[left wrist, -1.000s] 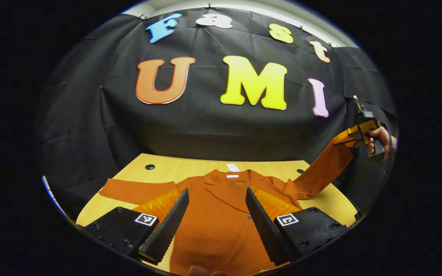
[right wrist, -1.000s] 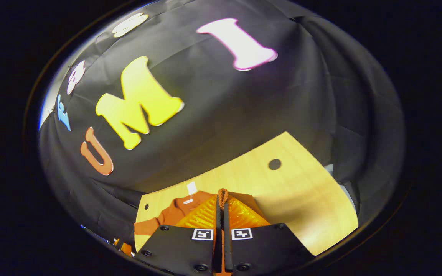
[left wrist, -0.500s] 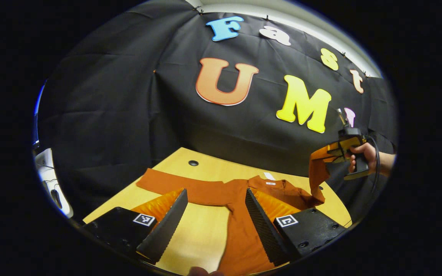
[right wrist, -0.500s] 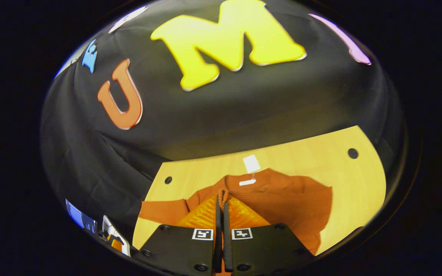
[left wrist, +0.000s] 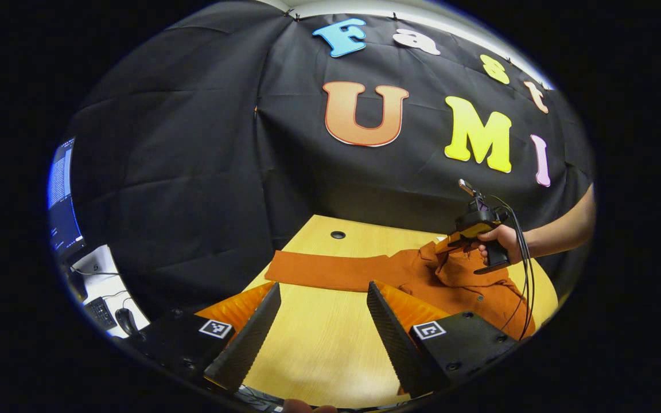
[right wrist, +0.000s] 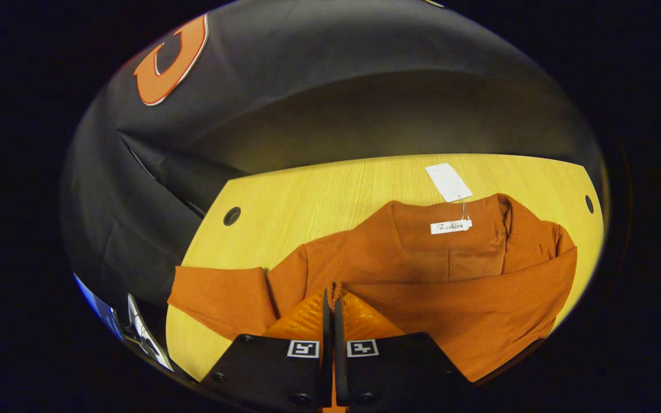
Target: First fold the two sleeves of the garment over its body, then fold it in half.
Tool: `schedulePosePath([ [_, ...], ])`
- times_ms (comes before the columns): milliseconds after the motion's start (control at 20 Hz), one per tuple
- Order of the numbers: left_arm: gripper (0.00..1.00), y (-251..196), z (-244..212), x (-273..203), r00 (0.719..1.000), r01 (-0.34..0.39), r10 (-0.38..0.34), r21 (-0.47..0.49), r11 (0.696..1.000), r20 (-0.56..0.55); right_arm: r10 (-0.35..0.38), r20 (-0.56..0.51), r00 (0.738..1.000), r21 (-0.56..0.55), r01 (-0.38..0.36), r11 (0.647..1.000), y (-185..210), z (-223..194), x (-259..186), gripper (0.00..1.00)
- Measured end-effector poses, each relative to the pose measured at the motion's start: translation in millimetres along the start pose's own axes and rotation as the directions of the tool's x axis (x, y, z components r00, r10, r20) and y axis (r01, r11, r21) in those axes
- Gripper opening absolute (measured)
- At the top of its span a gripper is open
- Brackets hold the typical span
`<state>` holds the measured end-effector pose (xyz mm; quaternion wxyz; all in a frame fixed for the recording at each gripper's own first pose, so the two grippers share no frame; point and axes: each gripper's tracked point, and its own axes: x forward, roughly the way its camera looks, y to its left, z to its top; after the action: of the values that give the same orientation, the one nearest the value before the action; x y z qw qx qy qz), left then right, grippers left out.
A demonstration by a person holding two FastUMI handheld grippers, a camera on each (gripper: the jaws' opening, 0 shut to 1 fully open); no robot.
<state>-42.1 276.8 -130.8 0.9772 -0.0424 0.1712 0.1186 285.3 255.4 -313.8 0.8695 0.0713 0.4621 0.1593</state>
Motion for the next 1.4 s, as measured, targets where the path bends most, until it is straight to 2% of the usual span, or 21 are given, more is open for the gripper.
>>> schedulePosePath([
  [50,0.98,0.0,3.4,2.9,1.0,-0.007,0.007,0.002,1.0,0.01,-0.001,0.004,1.0,-0.014,0.001,1.0,4.4,0.4,3.2,0.03],
  [150,0.98,-0.7,8.7,13.3,1.0,-0.014,0.014,-0.008,1.0,0.024,0.024,0.017,1.0,-0.021,-0.024,0.999,12.1,5.1,-4.0,0.16],
  [200,0.98,-0.5,12.5,19.0,0.999,-0.019,0.02,-0.016,1.0,0.03,0.031,0.02,0.999,-0.02,-0.031,0.999,14.1,4.7,-6.1,0.32],
  [300,0.98,4.8,20.1,35.0,0.998,-0.031,0.032,-0.022,0.999,0.056,0.047,0.024,0.999,-0.03,-0.047,0.998,18.8,5.4,-21.3,0.38],
  [350,0.98,8.6,17.2,47.3,0.998,-0.026,0.027,-0.023,0.999,0.053,0.06,0.026,0.998,-0.041,-0.059,0.997,22.6,5.3,-33.9,0.47],
  [400,0.98,14.4,13.4,61.5,0.999,-0.023,0.024,-0.028,0.999,0.041,0.083,0.028,0.996,-0.057,-0.081,0.995,27.6,3.2,-49.8,0.66],
  [450,0.98,22.7,11.6,78.0,1.0,-0.014,0.015,-0.041,0.999,0.026,0.115,0.036,0.993,-0.073,-0.112,0.991,33.2,2.7,-70.3,0.6],
  [500,0.98,31.7,10.2,92.1,1.0,-0.006,0.007,-0.055,0.998,0.012,0.147,0.041,0.988,-0.093,-0.143,0.985,37.3,-1.0,-94.0,0.6],
  [550,0.98,41.5,5.3,109.6,1.0,0.011,-0.012,-0.084,0.996,-0.016,0.175,0.046,0.983,-0.112,-0.169,0.979,38.6,-3.6,-119.8,0.66],
  [600,0.98,49.1,3.5,124.0,0.999,0.03,-0.034,-0.117,0.993,-0.036,0.199,0.055,0.978,-0.129,-0.191,0.973,37.1,-7.0,-144.9,0.66],
  [650,0.98,55.2,1.7,143.6,0.994,0.076,-0.086,-0.165,0.983,-0.059,0.217,0.067,0.974,-0.138,-0.207,0.969,33.7,-10.1,-170.9,0.66],
  [700,0.99,61.6,0.2,162.9,0.99,0.107,-0.123,-0.206,0.973,-0.07,0.227,0.082,0.971,-0.138,-0.214,0.967,27.9,-14.6,-195.9,0.66],
  [800,0.98,83.8,-3.7,210.4,0.984,0.123,-0.152,-0.257,0.959,-0.096,0.219,0.1,0.97,-0.116,-0.208,0.971,7.7,-25.6,-240.5,0.66],
  [950,0.98,105.7,-28.2,270.7,0.959,0.152,-0.212,-0.29,0.945,-0.189,0.165,0.138,0.977,-0.047,-0.159,0.986,-32.2,-43.8,-295.2,0.66],
  [1100,0.99,115.9,-64.3,307.3,0.923,0.171,-0.24,-0.238,0.956,-0.3,0.073,0.164,0.984,-0.004,-0.073,0.997,-71.9,-66.2,-331.7,0.66],
  [1200,0.99,132.7,-85.7,328.4,0.906,0.171,-0.229,-0.185,0.968,-0.356,0.032,0.165,0.986,0.057,-0.042,0.997,-87.0,-77.1,-351.5,0.66],
  [1250,0.99,134.8,-89.9,335.9,0.896,0.174,-0.237,-0.194,0.965,-0.376,0.016,0.166,0.986,0.084,-0.031,0.996,-91.5,-80.9,-359.6,0.66],
  [1350,0.99,118.8,-91.8,339.3,0.867,0.218,-0.309,-0.26,0.941,-0.391,-0.038,0.161,0.986,0.109,0.02,0.994,-112.4,-89.3,-367.7,0.66],
  [1400,0.99,118.7,-95.0,342.9,0.859,0.224,-0.316,-0.26,0.939,-0.404,-0.048,0.151,0.987,0.127,0.028,0.991,-118.2,-94.8,-369.7,0.66],
])
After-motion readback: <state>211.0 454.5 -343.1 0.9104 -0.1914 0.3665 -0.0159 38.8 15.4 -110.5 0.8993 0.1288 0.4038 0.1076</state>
